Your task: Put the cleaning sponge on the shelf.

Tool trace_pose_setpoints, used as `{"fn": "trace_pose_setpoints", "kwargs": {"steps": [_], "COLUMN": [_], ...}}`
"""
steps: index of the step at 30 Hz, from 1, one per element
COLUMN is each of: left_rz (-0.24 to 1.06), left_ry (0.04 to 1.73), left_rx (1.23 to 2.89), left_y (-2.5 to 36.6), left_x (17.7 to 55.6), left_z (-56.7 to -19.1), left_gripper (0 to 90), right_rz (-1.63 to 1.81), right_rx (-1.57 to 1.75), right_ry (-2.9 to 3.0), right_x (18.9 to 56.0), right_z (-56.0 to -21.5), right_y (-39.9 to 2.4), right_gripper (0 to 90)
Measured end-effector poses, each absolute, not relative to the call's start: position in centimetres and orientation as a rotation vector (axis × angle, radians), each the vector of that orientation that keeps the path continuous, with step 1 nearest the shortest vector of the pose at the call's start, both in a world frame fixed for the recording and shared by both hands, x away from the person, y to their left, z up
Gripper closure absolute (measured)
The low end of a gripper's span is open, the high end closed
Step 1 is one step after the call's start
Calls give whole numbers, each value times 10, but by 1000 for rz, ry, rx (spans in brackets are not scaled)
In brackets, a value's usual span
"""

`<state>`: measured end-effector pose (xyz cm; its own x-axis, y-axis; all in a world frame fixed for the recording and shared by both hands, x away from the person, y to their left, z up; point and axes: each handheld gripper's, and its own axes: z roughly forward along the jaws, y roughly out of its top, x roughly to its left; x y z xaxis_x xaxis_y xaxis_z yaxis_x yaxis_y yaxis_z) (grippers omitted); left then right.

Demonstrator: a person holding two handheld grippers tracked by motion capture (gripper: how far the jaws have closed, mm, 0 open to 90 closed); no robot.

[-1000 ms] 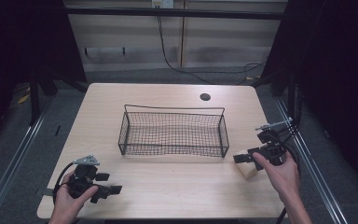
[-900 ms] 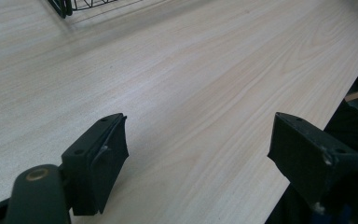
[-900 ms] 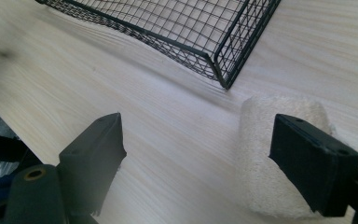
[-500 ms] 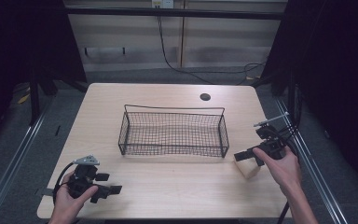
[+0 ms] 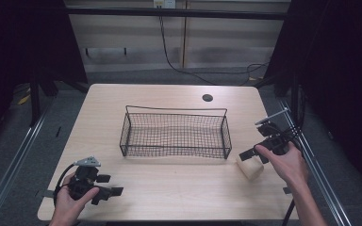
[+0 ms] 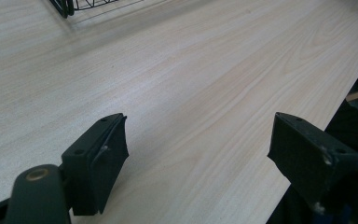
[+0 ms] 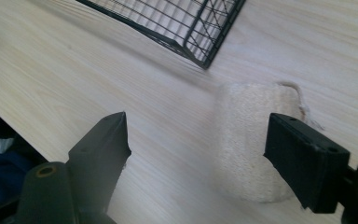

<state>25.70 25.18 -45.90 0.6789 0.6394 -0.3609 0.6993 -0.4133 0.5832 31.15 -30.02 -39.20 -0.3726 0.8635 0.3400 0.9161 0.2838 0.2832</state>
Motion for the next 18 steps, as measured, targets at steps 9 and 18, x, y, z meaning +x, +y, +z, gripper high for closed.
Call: {"fn": "trace_pose_setpoints", "kwargs": {"steps": [9, 18], "left_rz": [-107, -106], "left_ry": [1021, 1022], "left_rx": [2157, 2156], "left_y": [252, 252], "left_x": [257, 257], "left_z": [-459, -459], "left_gripper": [189, 189], "right_rz": [-565, -438], "right_rx": [-1668, -1696], "right_ry": [-2375, -2345], "right_x": [320, 327], "right_z": [-404, -419], "right_y": [-303, -309], "right_gripper": [212, 196]}}
